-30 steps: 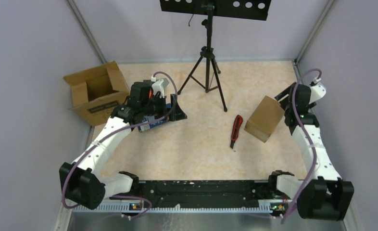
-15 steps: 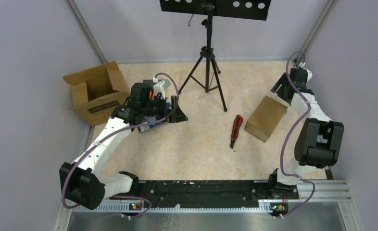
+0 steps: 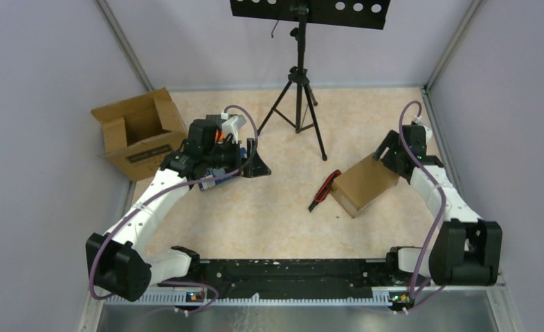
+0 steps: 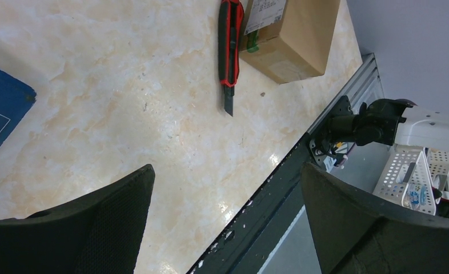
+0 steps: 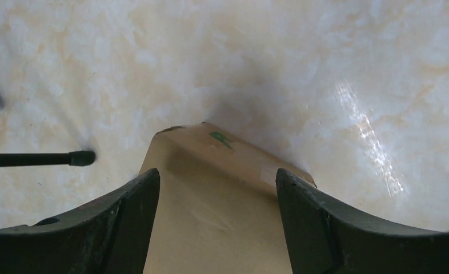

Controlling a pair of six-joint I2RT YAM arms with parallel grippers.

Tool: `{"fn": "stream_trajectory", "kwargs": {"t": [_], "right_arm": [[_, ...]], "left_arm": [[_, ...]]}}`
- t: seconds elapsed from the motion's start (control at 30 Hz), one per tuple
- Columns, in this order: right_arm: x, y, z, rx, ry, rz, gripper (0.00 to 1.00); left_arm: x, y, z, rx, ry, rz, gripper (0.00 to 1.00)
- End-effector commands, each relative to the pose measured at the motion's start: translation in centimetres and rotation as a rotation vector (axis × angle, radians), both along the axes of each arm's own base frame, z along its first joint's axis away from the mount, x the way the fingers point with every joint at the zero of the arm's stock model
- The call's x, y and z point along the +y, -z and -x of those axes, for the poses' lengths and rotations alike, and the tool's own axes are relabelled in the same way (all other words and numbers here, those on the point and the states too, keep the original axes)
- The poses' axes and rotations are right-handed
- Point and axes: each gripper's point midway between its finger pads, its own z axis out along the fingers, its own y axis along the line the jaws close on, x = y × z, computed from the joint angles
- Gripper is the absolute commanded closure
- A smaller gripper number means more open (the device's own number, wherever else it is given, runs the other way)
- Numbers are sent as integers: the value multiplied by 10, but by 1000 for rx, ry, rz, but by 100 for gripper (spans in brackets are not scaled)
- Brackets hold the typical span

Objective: Unpack the express box
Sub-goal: Move the express box to the center of the board.

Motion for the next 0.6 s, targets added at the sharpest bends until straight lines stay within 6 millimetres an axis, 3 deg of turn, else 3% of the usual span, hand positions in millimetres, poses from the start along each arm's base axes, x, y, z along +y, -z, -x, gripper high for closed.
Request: {"fn": "stream_trajectory", "kwargs": {"t": [0.0,0.57], "right_arm": [[16,-15,29,-55,35,-60,27],[132,-8,79,-41,-222,-121,26]], "left_arm": [[-5,-6,1,-34,33,30,2],[-11,20,1,64,12,45,2]]}}
